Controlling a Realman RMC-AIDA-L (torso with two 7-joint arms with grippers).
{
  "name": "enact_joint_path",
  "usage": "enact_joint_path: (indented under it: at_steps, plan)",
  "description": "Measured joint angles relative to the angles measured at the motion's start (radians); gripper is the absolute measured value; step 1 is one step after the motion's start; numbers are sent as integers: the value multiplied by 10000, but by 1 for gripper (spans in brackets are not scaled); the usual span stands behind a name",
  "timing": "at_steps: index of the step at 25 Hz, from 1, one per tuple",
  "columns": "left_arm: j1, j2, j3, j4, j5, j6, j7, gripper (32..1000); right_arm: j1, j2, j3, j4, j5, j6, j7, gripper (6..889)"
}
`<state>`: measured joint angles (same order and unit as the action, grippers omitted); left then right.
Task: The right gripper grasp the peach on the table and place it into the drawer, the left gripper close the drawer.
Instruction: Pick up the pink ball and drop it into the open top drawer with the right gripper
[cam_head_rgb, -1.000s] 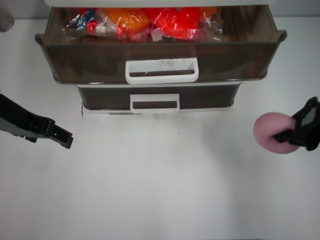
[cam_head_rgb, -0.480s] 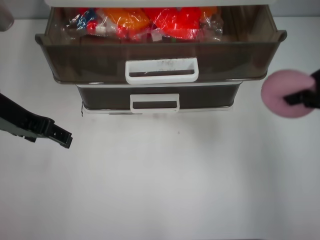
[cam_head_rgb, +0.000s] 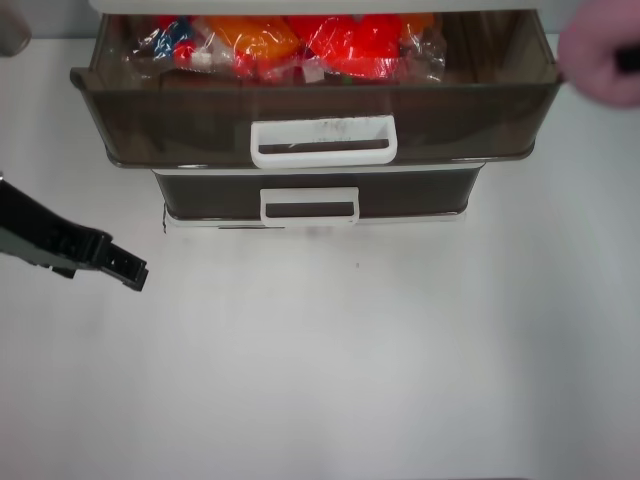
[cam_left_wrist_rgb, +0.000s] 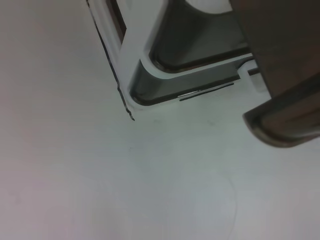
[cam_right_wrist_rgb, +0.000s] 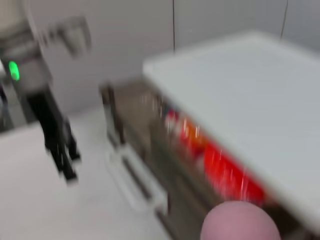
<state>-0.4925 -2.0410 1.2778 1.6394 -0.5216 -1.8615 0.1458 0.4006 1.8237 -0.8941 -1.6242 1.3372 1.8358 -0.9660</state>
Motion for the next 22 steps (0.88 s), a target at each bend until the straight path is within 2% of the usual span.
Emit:
enact_joint_path:
  at_steps: [4,9,12,16,17,22]
  plan:
    - [-126,1,0,-6,0,-10,0,860,344,-59,470,-167,528,-19,191,74]
    - [-246,-2,0,-18,0,-10,0,860,1168,35,435,148,457,-88,224,77]
    - [-361,-4,0,-51,0,-8,0,860,1709,275,408,696,-12,-136,64,79]
    - [-379,-7,0,-158,1,4,0,860,2505,961,394,1538,-1415,-155,-525,81]
    - [-383,-7,1,-168,0,5,0,860,2651,1081,392,1682,-1676,-159,-640,82]
    - [-408,-7,1,-168,1,18,0,860,3060,1294,374,2234,-2170,-199,-1016,85]
